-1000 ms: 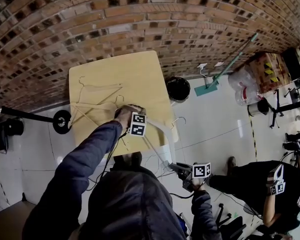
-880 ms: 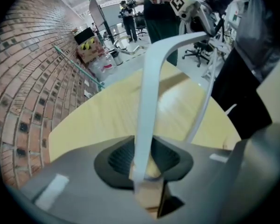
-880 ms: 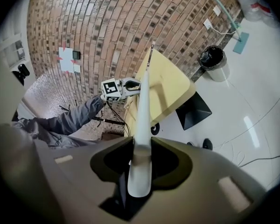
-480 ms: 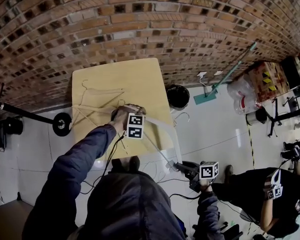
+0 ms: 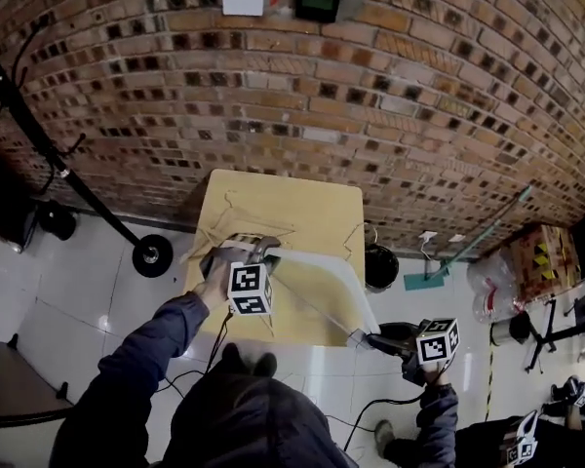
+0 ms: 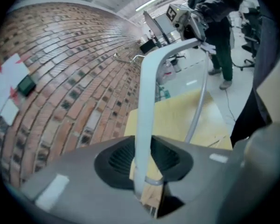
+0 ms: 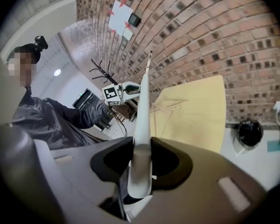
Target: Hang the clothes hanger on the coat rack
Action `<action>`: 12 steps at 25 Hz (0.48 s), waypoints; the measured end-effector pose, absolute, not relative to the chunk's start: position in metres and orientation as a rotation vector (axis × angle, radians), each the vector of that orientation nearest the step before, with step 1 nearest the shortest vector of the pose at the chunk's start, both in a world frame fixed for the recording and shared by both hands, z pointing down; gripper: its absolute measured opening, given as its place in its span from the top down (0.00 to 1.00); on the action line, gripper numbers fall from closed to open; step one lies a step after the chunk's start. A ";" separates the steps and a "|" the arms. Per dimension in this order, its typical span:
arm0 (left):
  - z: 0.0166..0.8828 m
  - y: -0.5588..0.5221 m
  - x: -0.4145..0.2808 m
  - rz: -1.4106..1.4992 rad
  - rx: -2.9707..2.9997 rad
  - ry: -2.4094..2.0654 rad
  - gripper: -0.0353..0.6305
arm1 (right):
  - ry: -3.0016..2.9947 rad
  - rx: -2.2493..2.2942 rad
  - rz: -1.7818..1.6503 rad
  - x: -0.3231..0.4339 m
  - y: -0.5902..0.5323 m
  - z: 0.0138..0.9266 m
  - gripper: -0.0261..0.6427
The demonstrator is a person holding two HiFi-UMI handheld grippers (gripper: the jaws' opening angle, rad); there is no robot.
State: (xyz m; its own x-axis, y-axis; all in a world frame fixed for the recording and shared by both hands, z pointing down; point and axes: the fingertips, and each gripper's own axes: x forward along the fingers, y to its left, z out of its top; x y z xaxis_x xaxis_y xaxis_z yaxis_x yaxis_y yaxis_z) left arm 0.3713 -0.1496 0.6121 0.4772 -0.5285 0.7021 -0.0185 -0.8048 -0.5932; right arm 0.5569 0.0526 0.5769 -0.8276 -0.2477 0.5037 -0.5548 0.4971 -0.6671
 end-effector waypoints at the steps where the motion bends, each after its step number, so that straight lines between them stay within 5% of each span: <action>1: 0.599 -0.153 0.351 -1.308 -2.193 0.526 0.78 | -2.420 0.612 1.173 0.545 0.038 0.566 0.77; 12: 0.526 -0.126 0.107 -1.450 -2.039 1.127 0.78 | -2.439 0.051 0.838 0.369 -0.040 0.512 0.77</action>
